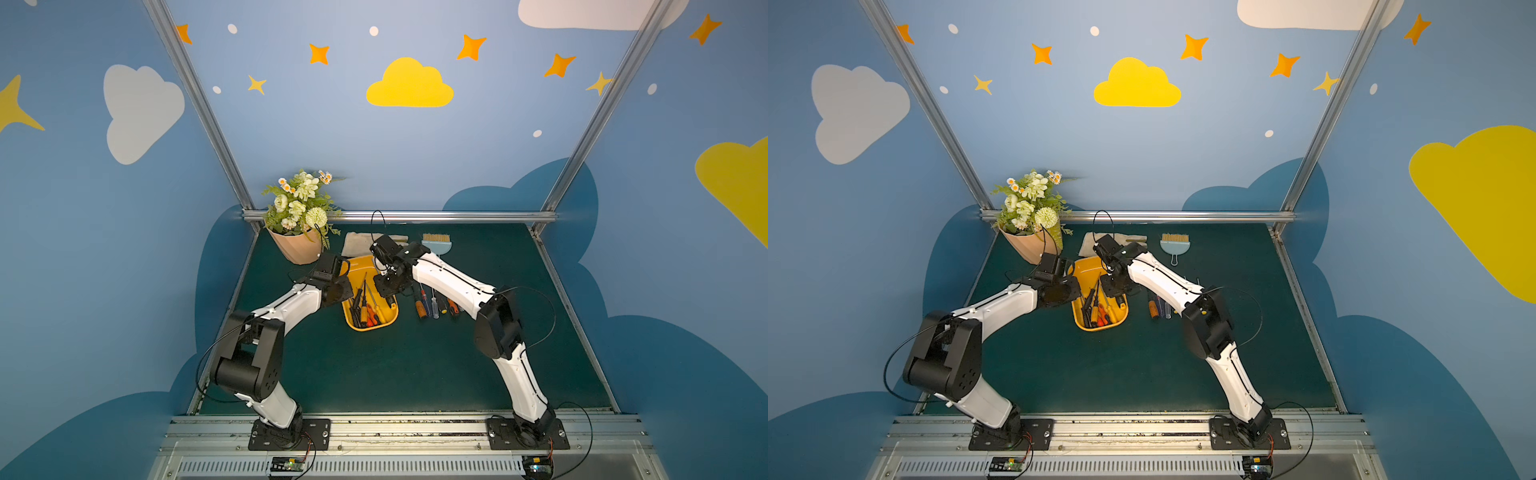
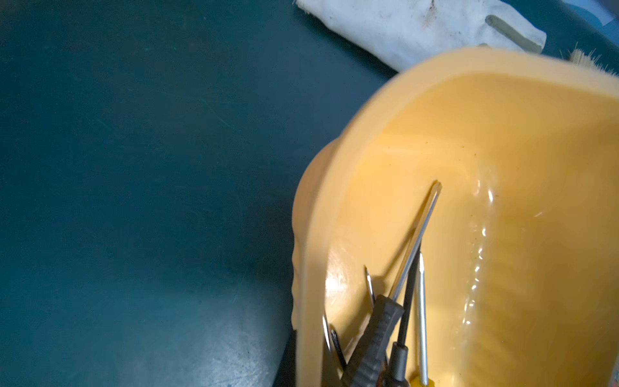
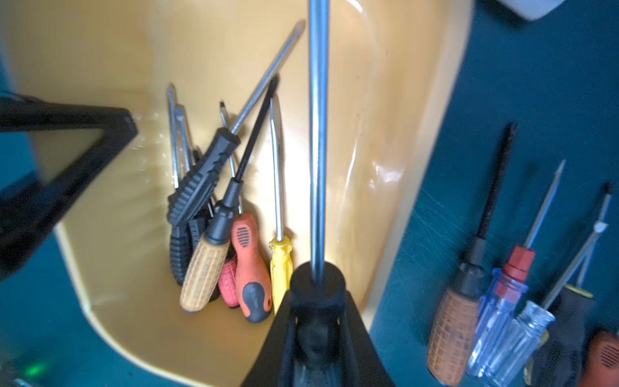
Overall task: Take out the screwdriver from the storage box
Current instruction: Pick up the screwdriver from the storage box.
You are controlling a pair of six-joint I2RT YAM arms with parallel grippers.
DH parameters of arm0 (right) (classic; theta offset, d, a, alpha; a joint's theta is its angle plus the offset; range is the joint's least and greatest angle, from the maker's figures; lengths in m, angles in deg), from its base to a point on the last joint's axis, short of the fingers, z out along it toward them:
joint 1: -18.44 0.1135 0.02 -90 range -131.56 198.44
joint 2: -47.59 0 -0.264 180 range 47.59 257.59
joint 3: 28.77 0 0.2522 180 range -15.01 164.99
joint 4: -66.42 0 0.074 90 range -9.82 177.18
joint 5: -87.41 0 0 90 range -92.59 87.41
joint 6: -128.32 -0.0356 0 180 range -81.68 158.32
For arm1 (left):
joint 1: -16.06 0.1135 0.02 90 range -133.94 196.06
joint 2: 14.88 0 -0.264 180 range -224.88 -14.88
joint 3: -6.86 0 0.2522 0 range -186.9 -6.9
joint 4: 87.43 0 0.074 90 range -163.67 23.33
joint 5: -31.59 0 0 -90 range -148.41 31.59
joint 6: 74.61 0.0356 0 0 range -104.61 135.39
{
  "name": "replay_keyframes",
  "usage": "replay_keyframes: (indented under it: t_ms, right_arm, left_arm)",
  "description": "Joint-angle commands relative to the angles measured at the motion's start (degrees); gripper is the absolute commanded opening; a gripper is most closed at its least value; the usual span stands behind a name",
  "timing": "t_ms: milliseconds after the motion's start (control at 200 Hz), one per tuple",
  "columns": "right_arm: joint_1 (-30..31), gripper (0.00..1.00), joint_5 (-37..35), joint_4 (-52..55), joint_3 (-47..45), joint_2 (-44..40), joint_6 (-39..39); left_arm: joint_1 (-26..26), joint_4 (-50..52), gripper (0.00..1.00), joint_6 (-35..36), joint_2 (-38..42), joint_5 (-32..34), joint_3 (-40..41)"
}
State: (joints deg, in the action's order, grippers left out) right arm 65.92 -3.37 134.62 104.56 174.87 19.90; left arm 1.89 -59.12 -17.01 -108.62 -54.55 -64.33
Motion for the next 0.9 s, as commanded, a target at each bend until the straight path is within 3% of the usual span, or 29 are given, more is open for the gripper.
replay_keyframes:
  t_ms: [0,275,646,896]
  right_arm:
    - [-1.7,0.0,3.3,-4.3,-3.7,-5.0,0.8]
    - [-5.4,0.0,0.9,-3.1,-8.6,-8.5,1.6]
    - [-6.0,0.0,-2.3,7.9,-2.2,3.2,0.5]
    - [-5.7,0.0,-3.3,9.6,0.3,8.5,0.6]
  left_arm:
    - [0.2,-1.1,0.02,0.2,1.2,-0.1,-1.5]
    - [2.0,-0.6,0.02,-0.2,3.5,1.1,1.1]
    - [3.8,0.5,0.02,0.7,6.4,1.1,2.8]
    - [3.9,0.5,0.02,1.4,6.5,-0.3,2.9]
